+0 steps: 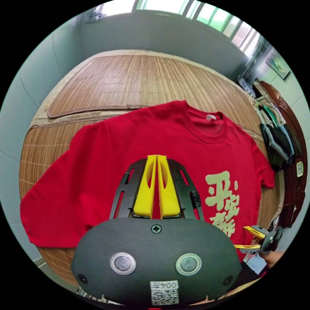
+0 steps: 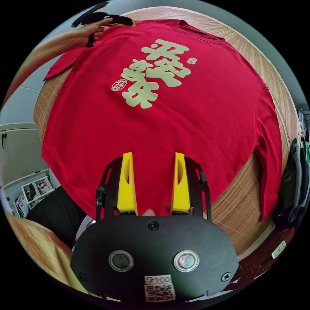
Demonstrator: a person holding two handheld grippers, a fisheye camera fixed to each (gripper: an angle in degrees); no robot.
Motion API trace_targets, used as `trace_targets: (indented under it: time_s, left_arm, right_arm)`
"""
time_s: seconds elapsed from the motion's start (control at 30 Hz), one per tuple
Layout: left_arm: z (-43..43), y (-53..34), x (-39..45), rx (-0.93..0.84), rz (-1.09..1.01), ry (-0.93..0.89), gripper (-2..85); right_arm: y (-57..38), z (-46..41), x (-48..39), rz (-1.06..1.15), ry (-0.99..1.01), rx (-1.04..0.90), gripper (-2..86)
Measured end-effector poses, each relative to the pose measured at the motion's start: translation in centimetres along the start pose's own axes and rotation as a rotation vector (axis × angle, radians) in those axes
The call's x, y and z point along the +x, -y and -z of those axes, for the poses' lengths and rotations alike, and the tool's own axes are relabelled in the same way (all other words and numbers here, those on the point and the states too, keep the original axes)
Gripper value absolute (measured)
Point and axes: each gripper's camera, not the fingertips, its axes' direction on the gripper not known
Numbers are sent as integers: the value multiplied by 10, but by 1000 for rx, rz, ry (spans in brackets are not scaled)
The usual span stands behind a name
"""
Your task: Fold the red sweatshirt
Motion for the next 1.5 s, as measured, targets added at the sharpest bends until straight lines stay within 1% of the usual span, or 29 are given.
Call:
trace_targets:
  time_s: [0.03, 0.07, 0.13, 0.2, 0.27, 0.37, 0.43, 0.47, 0.53, 0.57, 0.63, 0.7, 0.73, 0.8, 0.83, 1.03, 1.13, 1.23, 1.33, 1.5]
  left_arm:
    - [-14, 4, -3, -70, -2, -2, 1]
    - [-15, 3, -4, -61, -8, -8, 1]
    - [-4, -10, -11, -15, 45, 1, 1]
    - [10, -28, -11, 41, 40, -45, 1]
    - [27, -55, -12, 77, 36, -75, 1]
    - [52, -114, -25, 104, 87, -92, 2]
    - [68, -170, -55, 100, 206, -88, 3]
    - [72, -184, -65, 103, 248, -89, 4]
    - [86, -241, -116, 129, 464, -125, 6]
    - [88, -256, -130, 145, 521, -152, 6]
    - [95, -308, -188, 231, 734, -268, 12]
    - [100, -338, -227, 311, 835, -335, 19]
    - [106, -356, -252, 357, 909, -329, 27]
    - [117, -376, -284, 440, 985, -300, 40]
    - [123, -386, -304, 473, 1024, -282, 53]
    - [138, -412, -383, 542, 1172, -245, 86]
    - [135, -414, -411, 515, 1189, -247, 96]
    - [128, -419, -429, 500, 1214, -241, 98]
    - [118, -428, -440, 532, 1254, -279, 97]
    - [107, -434, -447, 554, 1274, -292, 90]
  right_arm:
    - [-1, -1, 1, 2, -5, 7, 167]
    - [-1, -2, 2, 7, -7, 8, 166]
    - [-3, -2, 6, 11, 2, 18, 164]
    - [-4, -2, 12, 18, 9, 23, 160]
    - [-3, -3, 18, 26, 3, 11, 153]
    - [5, -4, 21, 33, -1, -33, 147]
    - [6, -4, 24, 15, -1, -36, 146]
    - [5, -5, 24, 18, -5, -33, 146]
    - [3, -5, 26, 5, -8, -19, 145]
    - [2, -5, 26, 2, -8, -15, 145]
    - [2, -6, 28, 0, -12, -12, 145]
    - [3, -7, 30, 1, -12, -14, 145]
    - [3, -7, 32, -1, -7, -16, 145]
    - [4, -7, 34, 2, -1, -20, 145]
    - [5, -7, 36, 6, 2, -24, 145]
    - [12, -8, 40, 34, 5, -64, 145]
    - [15, -8, 41, 26, 0, -72, 145]
    - [15, -8, 40, 17, -11, -68, 144]
    - [17, -8, 41, 19, -9, -75, 142]
    - [21, -8, 42, 24, -6, -92, 141]
